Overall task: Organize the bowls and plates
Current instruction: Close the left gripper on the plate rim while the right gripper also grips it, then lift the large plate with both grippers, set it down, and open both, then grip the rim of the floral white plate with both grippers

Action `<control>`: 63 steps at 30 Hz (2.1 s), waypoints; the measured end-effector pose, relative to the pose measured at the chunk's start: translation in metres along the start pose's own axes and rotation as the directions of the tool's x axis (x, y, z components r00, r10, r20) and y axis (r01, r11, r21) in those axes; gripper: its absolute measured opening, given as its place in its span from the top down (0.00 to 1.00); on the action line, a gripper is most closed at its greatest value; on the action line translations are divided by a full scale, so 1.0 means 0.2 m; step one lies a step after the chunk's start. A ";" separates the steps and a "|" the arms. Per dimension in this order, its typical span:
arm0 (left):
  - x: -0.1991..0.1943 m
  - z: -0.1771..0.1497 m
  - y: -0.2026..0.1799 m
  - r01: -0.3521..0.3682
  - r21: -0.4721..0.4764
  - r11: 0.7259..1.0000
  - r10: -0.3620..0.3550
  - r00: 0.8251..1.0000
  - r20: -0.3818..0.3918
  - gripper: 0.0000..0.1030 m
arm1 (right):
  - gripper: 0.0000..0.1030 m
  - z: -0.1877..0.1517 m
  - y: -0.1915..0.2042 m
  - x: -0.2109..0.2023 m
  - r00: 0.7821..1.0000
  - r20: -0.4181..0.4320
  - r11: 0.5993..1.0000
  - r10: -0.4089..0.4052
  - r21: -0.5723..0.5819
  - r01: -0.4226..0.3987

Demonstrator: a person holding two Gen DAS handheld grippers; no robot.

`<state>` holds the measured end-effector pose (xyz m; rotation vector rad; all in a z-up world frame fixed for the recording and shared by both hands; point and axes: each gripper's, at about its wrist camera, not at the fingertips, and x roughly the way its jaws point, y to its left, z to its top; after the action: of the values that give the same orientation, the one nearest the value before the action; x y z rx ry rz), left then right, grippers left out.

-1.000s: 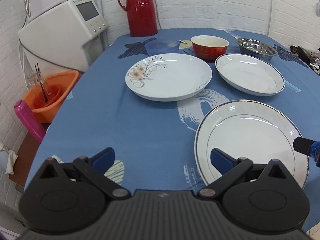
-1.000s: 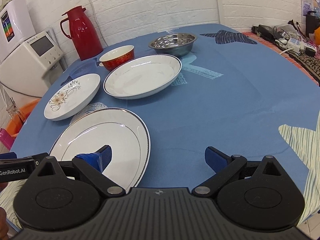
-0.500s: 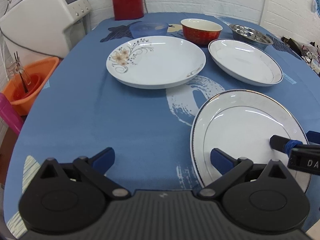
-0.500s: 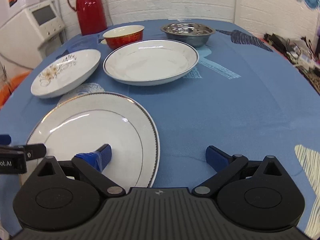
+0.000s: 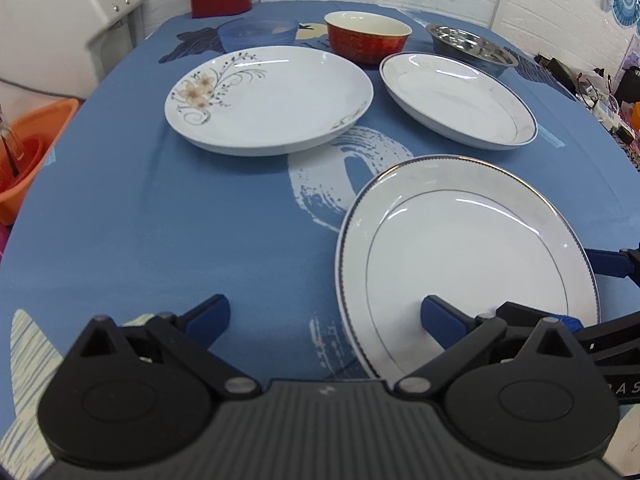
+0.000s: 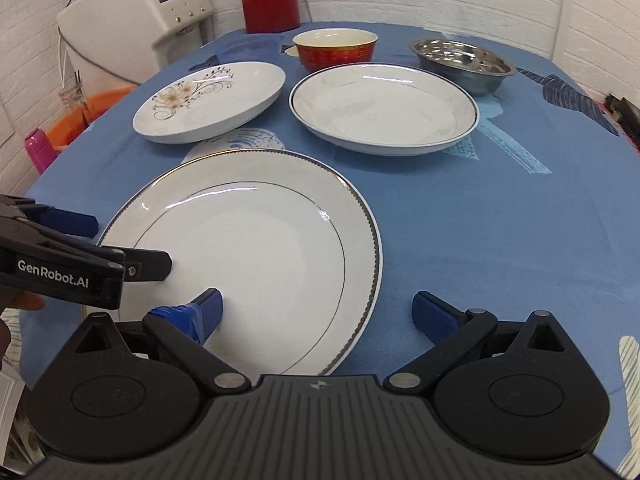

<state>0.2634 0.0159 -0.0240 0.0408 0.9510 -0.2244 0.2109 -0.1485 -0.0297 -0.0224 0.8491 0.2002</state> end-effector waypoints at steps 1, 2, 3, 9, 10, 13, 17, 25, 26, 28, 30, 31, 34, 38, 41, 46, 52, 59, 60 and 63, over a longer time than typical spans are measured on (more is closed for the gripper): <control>0.00 0.00 0.00 0.002 0.002 1.000 -0.002 1.000 -0.002 0.02 | 0.13 0.02 -0.01 0.01 1.000 -0.024 1.000 0.015 -0.012 -0.015; 0.00 0.00 0.00 0.005 0.005 1.000 -0.005 1.000 -0.004 0.02 | 0.14 0.03 -0.01 0.01 0.999 -0.043 0.999 0.031 -0.026 -0.032; 0.00 0.00 0.00 0.007 0.006 1.000 -0.007 1.000 -0.006 0.02 | 0.17 0.05 -0.01 0.01 0.997 -0.056 0.998 0.045 -0.049 -0.048; -0.05 0.00 -0.02 0.051 0.034 0.998 -0.053 0.997 0.060 0.61 | 0.54 0.09 -0.02 0.01 0.993 -0.035 0.988 0.110 -0.105 -0.113; -0.05 0.01 -0.03 0.068 0.032 0.997 -0.070 0.996 0.054 0.69 | 0.61 0.09 -0.03 0.00 0.994 -0.022 0.991 0.102 -0.087 -0.104; -0.05 0.02 -0.05 0.064 0.044 0.997 -0.067 0.996 0.062 0.72 | 0.63 0.07 -0.03 -0.01 0.996 0.004 0.994 0.089 -0.063 -0.089; -0.05 0.05 -0.01 0.079 0.006 0.997 -0.079 0.996 0.039 0.79 | 0.63 0.06 -0.01 -0.03 0.994 0.014 0.994 0.105 0.033 -0.105; -0.24 0.05 0.30 -0.036 -0.067 0.997 0.041 0.996 0.079 0.78 | 0.59 0.11 0.28 -0.03 0.964 0.054 0.964 0.262 0.028 -0.264; -0.26 0.04 0.34 -0.060 -0.073 0.996 0.066 0.995 0.079 0.78 | 0.59 0.13 0.34 -0.01 0.956 0.058 0.957 0.287 0.027 -0.289; -0.30 0.01 0.45 -0.103 -0.099 0.990 0.111 0.991 0.073 0.78 | 0.58 0.15 0.44 0.02 0.947 0.049 0.949 0.316 0.004 -0.317; -0.32 -0.02 0.53 -0.130 -0.119 0.984 0.139 0.988 0.071 0.78 | 0.58 0.16 0.52 0.06 0.942 0.035 0.942 0.334 -0.002 -0.335; -0.32 -0.04 0.56 -0.139 -0.127 0.982 0.148 0.986 0.070 0.78 | 0.58 0.16 0.55 0.07 0.941 0.028 0.941 0.338 -0.006 -0.338; -0.29 -0.05 0.61 -0.123 -0.141 0.982 0.133 0.989 0.062 0.78 | 0.58 0.16 0.58 0.09 0.951 0.017 0.951 0.309 -0.012 -0.309; -0.22 -0.05 0.59 -0.083 -0.140 0.987 0.093 0.993 0.067 0.78 | 0.57 0.18 0.55 0.09 0.969 0.018 0.970 0.245 -0.013 -0.244; -0.18 -0.04 0.58 -0.080 -0.143 0.986 0.091 0.993 0.074 0.78 | 0.56 0.17 0.54 0.12 0.974 -0.002 0.974 0.225 -0.025 -0.225; -0.21 -0.07 0.62 -0.050 -0.150 0.987 0.066 0.993 0.103 0.39 | 0.57 0.18 0.53 0.09 0.971 -0.027 0.967 0.237 -0.089 -0.239; -0.29 0.09 0.75 -0.077 -0.204 0.976 0.115 0.977 0.181 0.39 | 0.55 0.40 0.34 0.07 0.979 0.110 0.985 0.170 0.017 -0.172; -0.12 0.40 0.80 -0.104 -0.192 0.976 0.141 0.972 0.187 0.37 | 0.55 0.57 0.25 0.34 0.984 0.075 0.973 0.163 0.155 -0.173; -0.09 0.44 0.81 -0.099 -0.195 0.976 0.134 0.975 0.179 0.37 | 0.55 0.58 0.24 0.37 0.982 0.072 0.970 0.172 0.164 -0.182; -0.01 0.53 0.81 -0.091 -0.204 0.975 0.125 0.979 0.162 0.37 | 0.52 0.62 0.24 0.44 0.981 0.070 0.961 0.182 0.199 -0.193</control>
<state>0.3819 0.1605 0.0283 -0.1069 0.7899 -0.0314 0.3513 -0.0734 -0.0112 0.2568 0.8178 0.2890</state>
